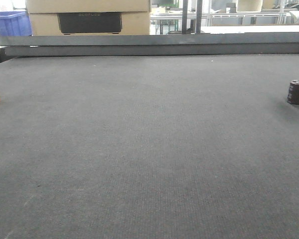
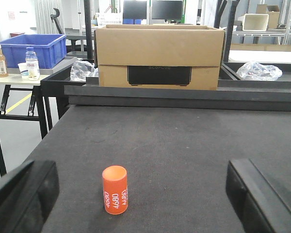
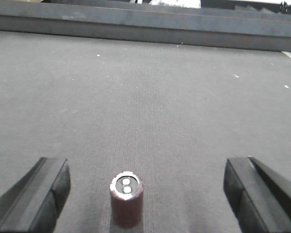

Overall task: Place cylindrical capacitor in blue bin on shelf
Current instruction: 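Close both grippers around their capacitors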

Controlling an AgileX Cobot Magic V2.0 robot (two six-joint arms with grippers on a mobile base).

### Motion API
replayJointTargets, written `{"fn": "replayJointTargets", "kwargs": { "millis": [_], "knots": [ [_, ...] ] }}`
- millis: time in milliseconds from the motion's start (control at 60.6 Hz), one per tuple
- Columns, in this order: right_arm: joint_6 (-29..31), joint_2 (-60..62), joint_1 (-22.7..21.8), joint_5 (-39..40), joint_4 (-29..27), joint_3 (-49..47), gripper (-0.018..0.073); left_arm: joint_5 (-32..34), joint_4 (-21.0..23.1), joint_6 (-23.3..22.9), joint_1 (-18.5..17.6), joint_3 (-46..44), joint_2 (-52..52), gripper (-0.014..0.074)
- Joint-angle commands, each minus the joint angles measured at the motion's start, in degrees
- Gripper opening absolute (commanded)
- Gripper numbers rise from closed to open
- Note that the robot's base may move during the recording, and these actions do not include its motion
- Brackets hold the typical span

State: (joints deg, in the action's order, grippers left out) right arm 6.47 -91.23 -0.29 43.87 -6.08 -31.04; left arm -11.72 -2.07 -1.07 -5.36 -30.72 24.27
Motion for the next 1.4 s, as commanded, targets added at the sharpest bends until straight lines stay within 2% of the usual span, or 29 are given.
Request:
{"fn": "replayJointTargets", "kwargs": {
  "millis": [0, 214, 643, 693, 874, 1023, 1122, 1221, 1320, 1386],
  "knots": [
    [0.22, -5.75, 0.14, 8.45, 0.41, -1.07, 0.0555, 0.50, 0.28, 0.04, -0.05, -0.31, 0.11, 0.0612],
    [0.22, -15.94, 0.14, 12.24, 0.41, -5.40, 0.0555, 0.50, 0.28, 0.04, -0.05, -0.31, 0.11, 0.0612],
    [0.11, -26.20, 0.14, 9.74, 0.41, -14.51, 0.0540, 0.50, 0.28, 0.04, -0.05, -0.31, 0.11, 0.0612],
    [0.11, -26.35, 0.14, 9.74, 0.41, -14.89, 0.0498, 0.50, 0.28, 0.04, -0.05, -0.31, 0.11, 0.0612],
    [0.11, -26.44, 0.14, 10.14, 0.41, -14.92, 0.0174, 0.50, 0.28, 0.04, -0.05, -0.31, 0.11, 0.0612],
    [0.11, -25.15, 0.14, 10.03, 0.41, -14.92, -0.0035, 0.50, 0.28, 0.04, -0.05, -0.21, 0.14, 0.0612],
    [0.11, -21.67, 0.14, 9.76, 0.41, -14.65, -0.0117, 1.04, 0.16, 0.04, -0.05, 1.46, 1.20, 0.0612],
    [0.11, -16.36, 0.14, 7.48, 0.41, -14.15, -0.0132, 3.22, 0.16, 0.04, -0.05, 4.07, 3.49, 0.0612],
    [0.11, -9.42, 0.38, 3.60, 0.41, -13.28, -0.0130, 9.93, 0.16, 0.04, -0.05, 7.37, 6.86, 0.0612],
    [0.11, -3.97, 0.50, -1.03, 0.41, -12.79, -0.0130, 17.22, 0.16, 0.04, -0.05, 10.00, 9.96, 0.0612]
  ]
}}
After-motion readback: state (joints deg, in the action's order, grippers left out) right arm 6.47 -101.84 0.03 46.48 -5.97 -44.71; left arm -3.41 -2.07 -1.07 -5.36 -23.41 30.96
